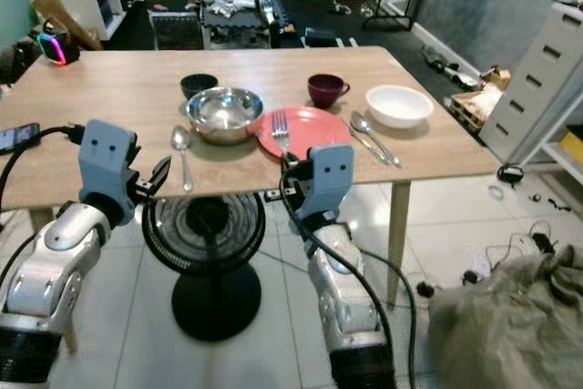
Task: Setting the table
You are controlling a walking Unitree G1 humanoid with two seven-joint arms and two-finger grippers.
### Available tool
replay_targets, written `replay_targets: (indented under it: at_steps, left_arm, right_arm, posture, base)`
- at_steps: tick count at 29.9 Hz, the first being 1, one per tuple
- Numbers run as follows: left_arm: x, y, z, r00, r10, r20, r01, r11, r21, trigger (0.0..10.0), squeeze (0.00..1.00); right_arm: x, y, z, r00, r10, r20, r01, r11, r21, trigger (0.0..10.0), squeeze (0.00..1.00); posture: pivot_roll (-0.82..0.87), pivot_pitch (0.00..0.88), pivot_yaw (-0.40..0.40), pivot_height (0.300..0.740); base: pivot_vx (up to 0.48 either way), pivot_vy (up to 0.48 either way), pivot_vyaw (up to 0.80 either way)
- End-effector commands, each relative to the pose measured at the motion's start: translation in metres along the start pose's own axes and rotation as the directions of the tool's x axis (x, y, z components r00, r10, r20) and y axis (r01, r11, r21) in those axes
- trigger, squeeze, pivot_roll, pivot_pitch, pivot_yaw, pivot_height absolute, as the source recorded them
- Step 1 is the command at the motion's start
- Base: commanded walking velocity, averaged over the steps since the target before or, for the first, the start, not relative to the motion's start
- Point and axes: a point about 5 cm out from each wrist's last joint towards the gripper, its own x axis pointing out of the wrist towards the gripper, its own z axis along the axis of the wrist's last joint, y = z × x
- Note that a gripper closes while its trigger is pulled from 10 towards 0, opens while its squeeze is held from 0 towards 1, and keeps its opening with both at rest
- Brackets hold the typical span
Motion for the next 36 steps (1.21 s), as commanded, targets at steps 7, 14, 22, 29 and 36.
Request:
replay_targets:
  at_steps: [7,14,22,29,36]
  left_arm:
    - [0.000,-0.003,-0.002,1.000,-0.008,-0.012,0.008,1.000,-0.006,10.0,0.00]
    - [-0.002,-0.008,0.001,1.000,-0.028,0.000,0.028,1.000,0.005,10.0,0.00]
    - [-0.003,-0.010,0.002,0.999,-0.045,0.005,0.045,0.999,0.001,10.0,0.00]
    - [-0.003,-0.010,0.001,0.999,-0.042,-0.004,0.042,0.999,0.009,10.0,0.00]
    - [-0.013,-0.009,-0.007,0.993,-0.112,-0.047,0.110,0.993,-0.038,10.0,0.00]
  right_arm:
    - [-0.002,-0.007,-0.001,1.000,-0.020,-0.010,0.020,1.000,-0.007,10.0,0.00]
    - [-0.003,-0.009,-0.001,1.000,-0.024,-0.011,0.024,1.000,-0.008,10.0,0.00]
    - [-0.004,-0.010,-0.001,1.000,-0.016,-0.011,0.016,1.000,-0.004,10.0,0.00]
    - [-0.007,-0.005,0.000,1.000,0.008,-0.017,-0.007,1.000,0.016,10.0,0.00]
    - [-0.012,0.015,-0.023,0.989,0.008,-0.145,-0.009,1.000,-0.011,10.0,0.00]
  posture:
    - [0.05,0.000,0.087,0.740]
    - [0.05,0.000,0.089,0.740]
    - [0.05,0.000,0.090,0.740]
    - [0.05,0.000,0.089,0.740]
    - [0.07,0.000,0.085,0.740]
  base:
    - [0.478,0.000,0.00]
    - [0.197,0.000,0.00]
    - [0.000,0.000,0.00]
    - [0.000,0.000,0.00]
    - [0.000,0.000,0.00]
